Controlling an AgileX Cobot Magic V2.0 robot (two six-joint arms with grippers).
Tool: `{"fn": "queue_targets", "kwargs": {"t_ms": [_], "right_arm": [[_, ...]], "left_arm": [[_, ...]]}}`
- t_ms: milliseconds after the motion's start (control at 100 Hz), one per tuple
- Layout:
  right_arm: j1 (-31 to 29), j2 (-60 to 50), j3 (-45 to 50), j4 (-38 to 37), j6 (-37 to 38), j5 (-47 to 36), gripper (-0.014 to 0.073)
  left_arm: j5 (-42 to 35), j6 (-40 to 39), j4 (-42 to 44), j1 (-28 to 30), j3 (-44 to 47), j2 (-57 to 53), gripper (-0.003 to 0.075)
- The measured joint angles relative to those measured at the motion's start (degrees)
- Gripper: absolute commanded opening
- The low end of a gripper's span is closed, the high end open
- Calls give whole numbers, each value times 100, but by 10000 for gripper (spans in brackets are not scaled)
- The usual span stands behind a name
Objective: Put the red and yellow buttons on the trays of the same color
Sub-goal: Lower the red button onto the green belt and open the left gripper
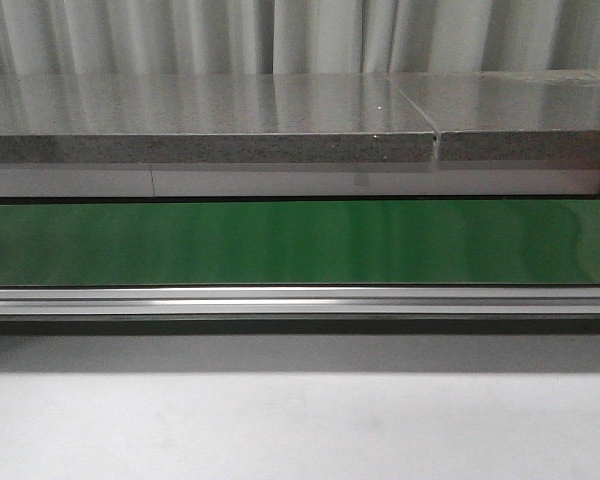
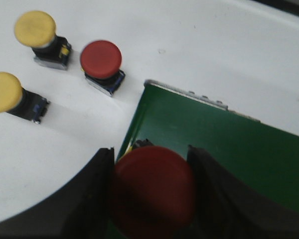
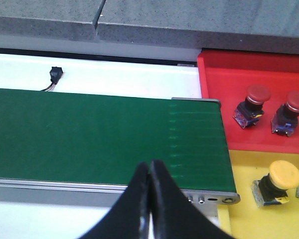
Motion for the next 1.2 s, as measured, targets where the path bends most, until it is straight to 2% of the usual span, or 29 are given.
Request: {"fn": "queue_targets", "kwargs": {"t_ms": [210,580,670,860,1090,1200], "right_arm": [[0,0,0,0,0,0,-67],[0,0,0,0,0,0,-67],[0,0,0,0,0,9,-67],[0,0,0,0,0,9,-67],[0,0,0,0,0,9,-67],[0,0,0,0,0,9,-67]], "left_arm": [[-338,0,10,-269,459,0,-19],[-474,13,82,-280,688,0,-16],[-486,68,104,-280,688,0,6],[-494,129,104,-280,688,54,161],[-511,132,64,-299,688,101,496],[-490,132,55,-396,688,105,540]]}}
